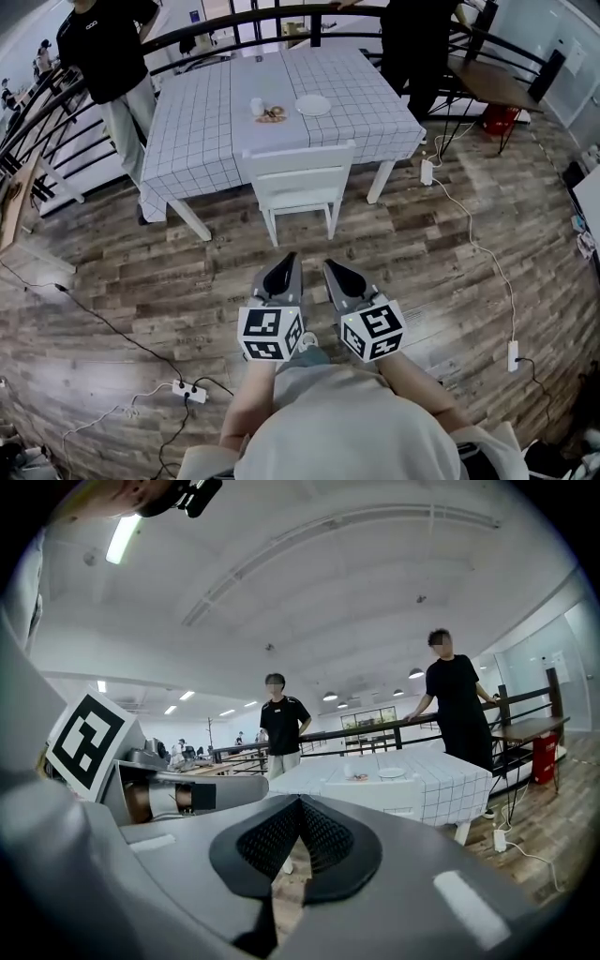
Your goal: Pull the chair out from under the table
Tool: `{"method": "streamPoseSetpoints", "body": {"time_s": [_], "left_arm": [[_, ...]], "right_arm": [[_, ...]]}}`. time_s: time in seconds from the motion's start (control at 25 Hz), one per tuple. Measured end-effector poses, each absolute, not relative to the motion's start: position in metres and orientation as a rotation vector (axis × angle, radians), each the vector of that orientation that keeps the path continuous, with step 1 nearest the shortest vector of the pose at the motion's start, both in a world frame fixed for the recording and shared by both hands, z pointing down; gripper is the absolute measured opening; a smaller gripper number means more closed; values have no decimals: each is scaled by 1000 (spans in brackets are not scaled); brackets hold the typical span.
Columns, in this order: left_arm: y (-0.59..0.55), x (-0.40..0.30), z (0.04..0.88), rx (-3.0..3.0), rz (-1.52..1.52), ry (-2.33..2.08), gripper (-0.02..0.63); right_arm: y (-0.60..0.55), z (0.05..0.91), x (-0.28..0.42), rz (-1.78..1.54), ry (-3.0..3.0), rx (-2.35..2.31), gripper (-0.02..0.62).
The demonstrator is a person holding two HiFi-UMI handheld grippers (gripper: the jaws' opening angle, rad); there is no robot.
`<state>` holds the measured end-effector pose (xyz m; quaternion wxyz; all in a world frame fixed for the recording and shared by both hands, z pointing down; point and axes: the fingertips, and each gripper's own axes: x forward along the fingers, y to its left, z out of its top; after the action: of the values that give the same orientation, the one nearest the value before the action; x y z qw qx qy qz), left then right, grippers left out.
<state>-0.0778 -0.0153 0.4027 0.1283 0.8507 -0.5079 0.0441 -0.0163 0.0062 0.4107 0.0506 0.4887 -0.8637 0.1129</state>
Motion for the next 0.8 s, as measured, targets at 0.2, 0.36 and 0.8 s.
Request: {"method": "streamPoseSetpoints", "body": {"time_s": [0.2,0.36,0.8], "left_arm": [[-58,-82,405,2496,153,-1432,11],[-86,-87,406,2498,150,-1418,11],[-126,-99,418,2482,187,-1400,11]], "right_arm": [[-36,411,-23,360,-2613,1523,-3],[-63,412,-27,361,-2602,1544,-3],[-107,423,-38,395,-2583,1534,-3]]}}
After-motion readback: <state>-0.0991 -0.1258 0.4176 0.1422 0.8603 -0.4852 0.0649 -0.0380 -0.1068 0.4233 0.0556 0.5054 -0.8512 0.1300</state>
